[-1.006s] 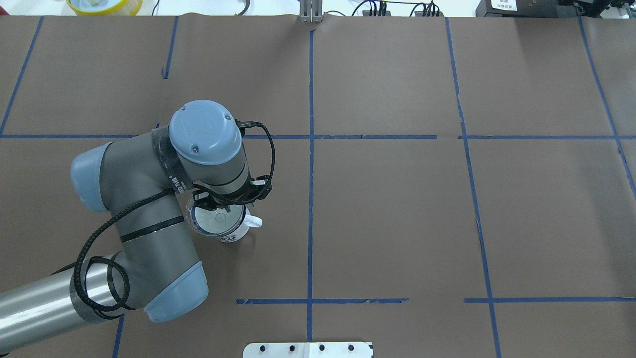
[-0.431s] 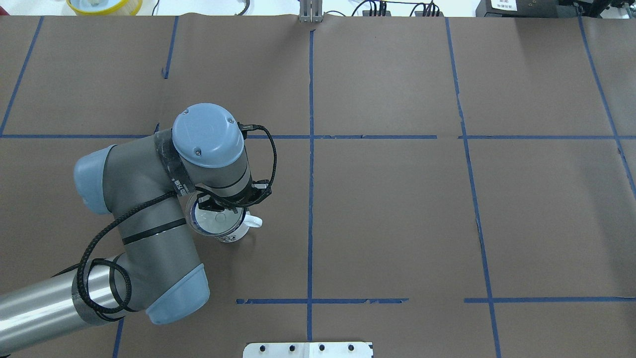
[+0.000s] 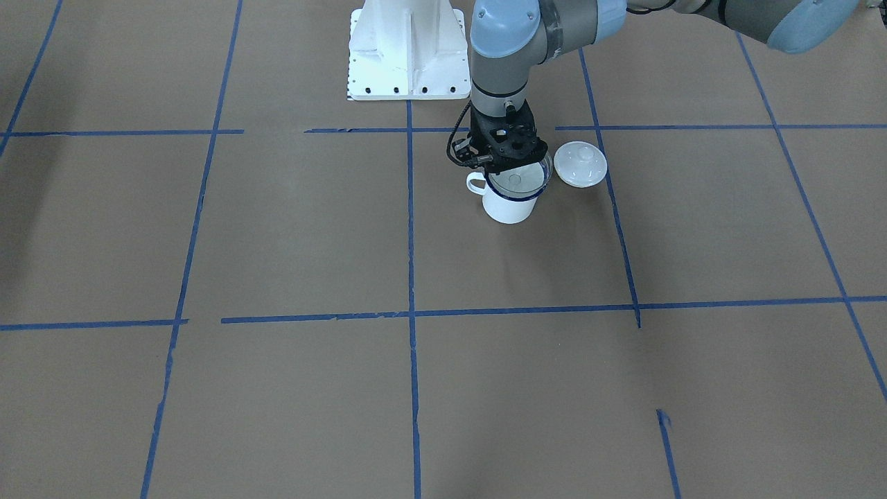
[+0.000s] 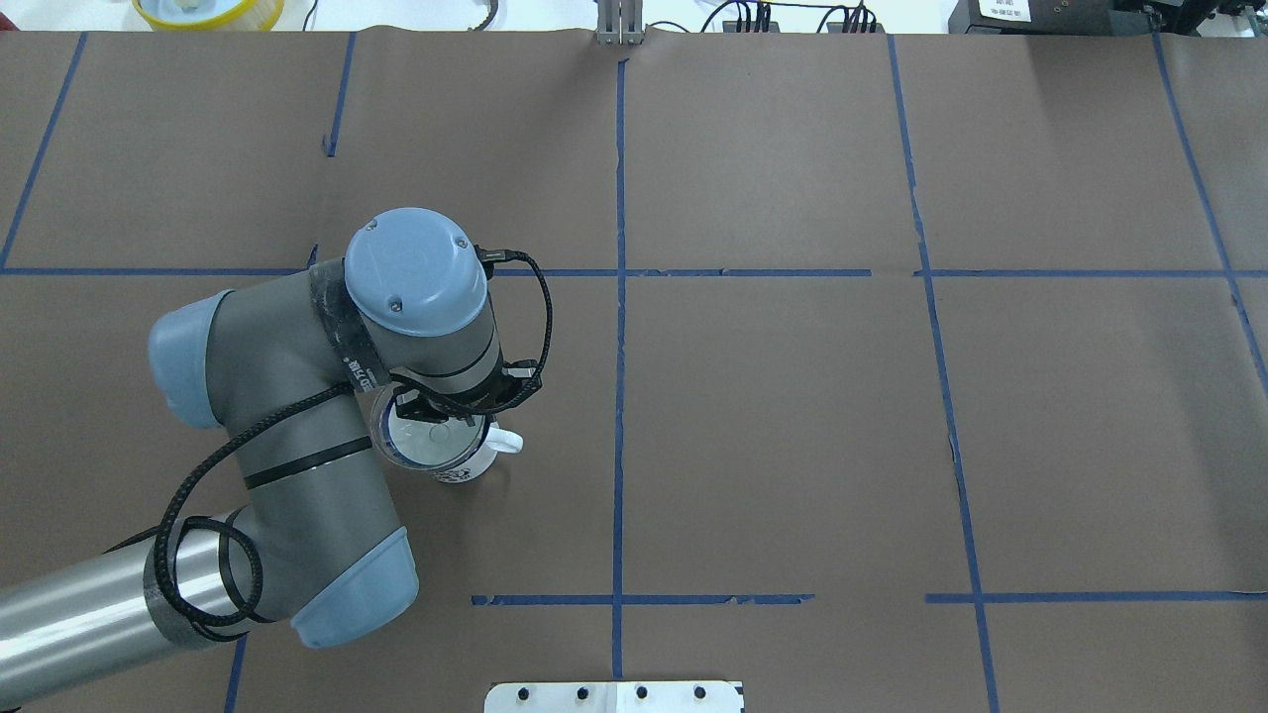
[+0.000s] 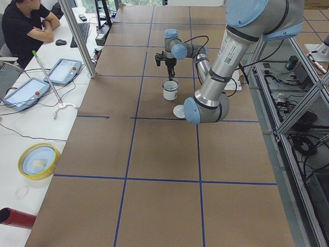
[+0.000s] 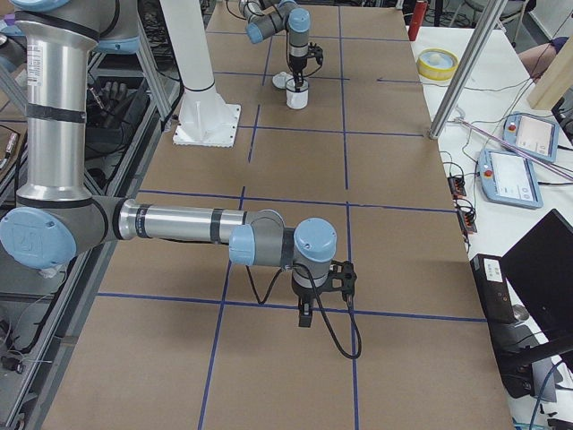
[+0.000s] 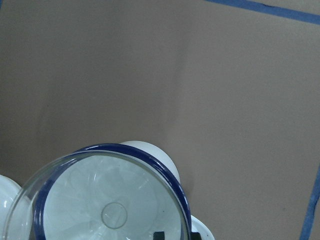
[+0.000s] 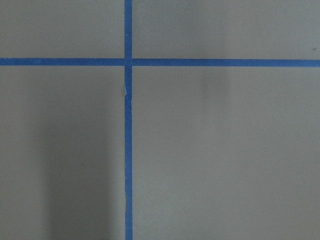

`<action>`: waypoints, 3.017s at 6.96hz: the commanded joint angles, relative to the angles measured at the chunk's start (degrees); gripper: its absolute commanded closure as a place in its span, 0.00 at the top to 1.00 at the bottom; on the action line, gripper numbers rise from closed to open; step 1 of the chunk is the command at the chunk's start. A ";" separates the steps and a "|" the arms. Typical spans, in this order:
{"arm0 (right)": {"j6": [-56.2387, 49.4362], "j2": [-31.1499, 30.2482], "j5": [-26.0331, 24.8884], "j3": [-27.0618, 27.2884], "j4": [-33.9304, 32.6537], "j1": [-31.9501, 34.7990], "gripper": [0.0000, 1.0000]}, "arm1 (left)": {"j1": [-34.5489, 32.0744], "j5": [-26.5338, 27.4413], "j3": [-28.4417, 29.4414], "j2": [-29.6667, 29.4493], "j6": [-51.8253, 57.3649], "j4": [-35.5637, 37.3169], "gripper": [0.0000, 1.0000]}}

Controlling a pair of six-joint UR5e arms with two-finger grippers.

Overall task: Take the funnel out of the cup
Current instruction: 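Lower the left gripper and close it on the funnel's rim, then lift the funnel out of the mug with the left gripper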

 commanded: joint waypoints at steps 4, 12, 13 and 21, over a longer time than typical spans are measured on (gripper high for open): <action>0.00 0.00 0.00 -0.08 0.00 0.00 1.00 | 0.09 0.19 -1.14 -0.09 0.06 0.17 0.00; 0.00 0.00 0.00 0.00 0.00 0.00 1.00 | -13.69 4.14 -2.07 0.33 -5.17 -16.95 0.00; 0.00 0.00 0.00 0.00 0.00 0.00 1.00 | -14.05 4.58 2.75 3.14 -9.56 -30.54 0.00; 0.00 0.00 0.00 0.00 0.00 0.00 1.00 | -16.26 24.60 38.48 3.69 -27.87 -90.16 0.00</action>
